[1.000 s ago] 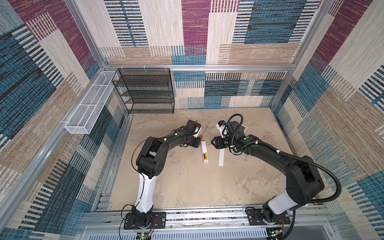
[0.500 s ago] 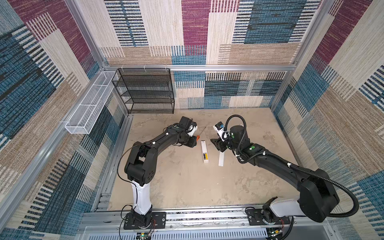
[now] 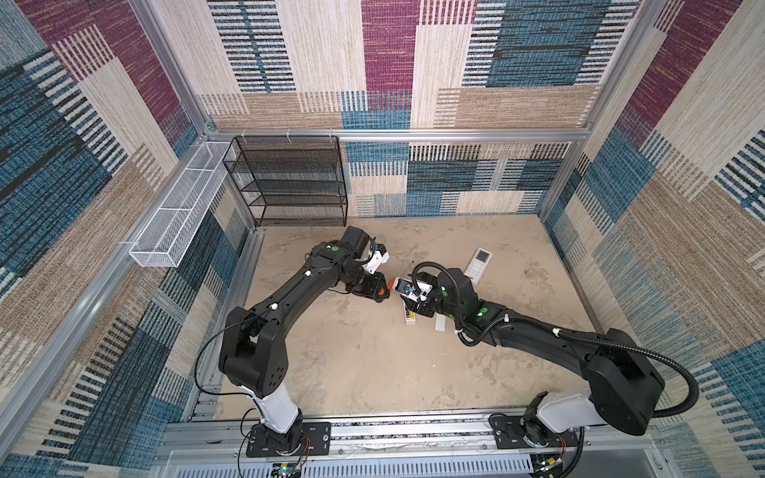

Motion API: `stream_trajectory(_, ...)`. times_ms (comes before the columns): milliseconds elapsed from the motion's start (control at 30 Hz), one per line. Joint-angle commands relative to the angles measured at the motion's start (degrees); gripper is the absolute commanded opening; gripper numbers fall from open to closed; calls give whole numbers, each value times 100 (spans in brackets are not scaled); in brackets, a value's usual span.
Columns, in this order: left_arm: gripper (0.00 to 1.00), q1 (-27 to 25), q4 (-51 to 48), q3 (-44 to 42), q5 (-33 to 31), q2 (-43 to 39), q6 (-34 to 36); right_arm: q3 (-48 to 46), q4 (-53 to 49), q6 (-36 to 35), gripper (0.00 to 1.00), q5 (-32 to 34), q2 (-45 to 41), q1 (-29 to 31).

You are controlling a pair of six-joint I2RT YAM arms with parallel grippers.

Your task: Unload the batteries from the remote control

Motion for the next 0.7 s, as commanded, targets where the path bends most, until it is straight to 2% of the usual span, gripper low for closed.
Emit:
stream_trajectory(0, 0, 14, -422, 65, 556, -105, -347, 51, 136, -779, 63, 115, 123, 161)
stream_trajectory(333, 0, 12, -638, 101, 1237, -336, -443, 371, 98, -1195, 64, 132, 481, 380)
stream_trajectory(400, 0, 12, -636, 100, 1310, -359, -448, 434, 105, -1187, 61, 141, 543, 429)
stream_trajectory(567, 0, 12, -637, 79, 1426, -382, -475, 346, 296, -1127, 33, 49, 468, 566)
stream_trajectory(667, 0, 16, -634, 73, 1527, -376, -467, 248, 399, -1100, 26, 7, 390, 638)
